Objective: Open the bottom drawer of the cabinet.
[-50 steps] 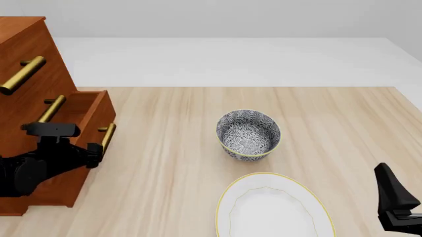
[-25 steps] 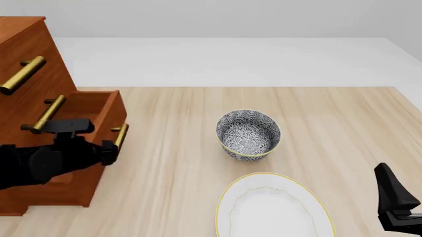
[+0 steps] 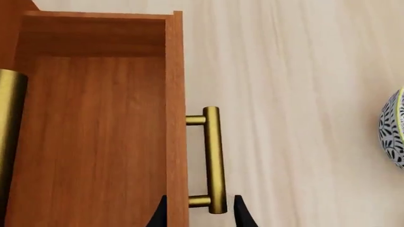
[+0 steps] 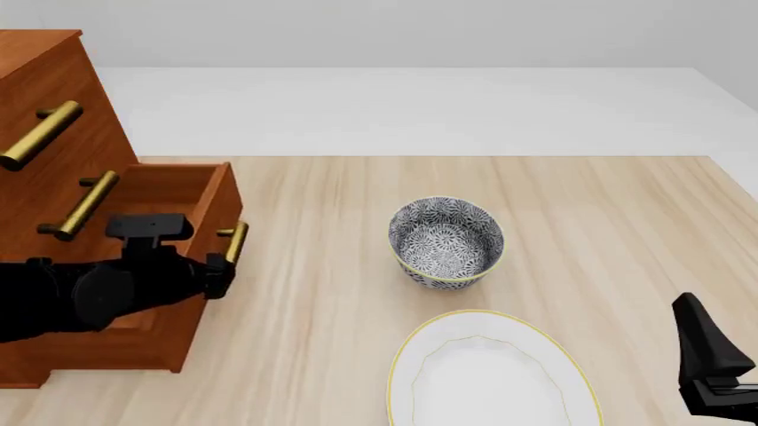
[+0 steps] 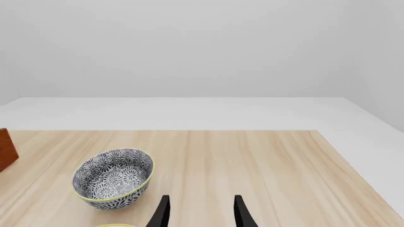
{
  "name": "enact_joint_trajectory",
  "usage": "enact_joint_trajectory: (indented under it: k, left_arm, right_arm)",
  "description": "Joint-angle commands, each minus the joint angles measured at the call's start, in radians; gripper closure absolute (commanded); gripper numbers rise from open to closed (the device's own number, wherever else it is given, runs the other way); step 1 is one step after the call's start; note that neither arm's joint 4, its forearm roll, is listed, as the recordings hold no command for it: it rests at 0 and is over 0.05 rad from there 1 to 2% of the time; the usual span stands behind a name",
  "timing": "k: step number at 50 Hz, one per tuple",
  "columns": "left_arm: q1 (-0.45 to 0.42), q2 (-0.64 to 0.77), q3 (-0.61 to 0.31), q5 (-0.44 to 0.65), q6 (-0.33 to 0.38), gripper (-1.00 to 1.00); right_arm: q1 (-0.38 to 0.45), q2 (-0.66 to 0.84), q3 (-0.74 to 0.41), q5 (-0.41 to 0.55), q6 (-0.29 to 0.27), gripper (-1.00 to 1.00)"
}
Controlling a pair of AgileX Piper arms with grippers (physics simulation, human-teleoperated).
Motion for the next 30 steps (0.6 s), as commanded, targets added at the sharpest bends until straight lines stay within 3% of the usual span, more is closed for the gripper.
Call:
enact_joint_trajectory:
  k: [1,19,25,30]
  left_arm:
    - [-0.043,0.261,0.048,-0.001,-0.042,-1.00]
    - [-0.163,0.289,0.039,0.007,-0.132,-1.00]
    - [-0.231,0.301,0.057,-0.021,-0.200,-1.00]
    - [-0.250,0.302,0.050,-0.019,-0.204,-1.00]
  right_arm:
    - [0.000,0.000,0.000,0.000,0.000,-1.00]
    - [0.000,0.000,0.000,0.000,0.000,-1.00]
    - [0.000,0.000,0.000,0.000,0.000,-1.00]
    - [0.000,0.000,0.000,0.000,0.000,-1.00]
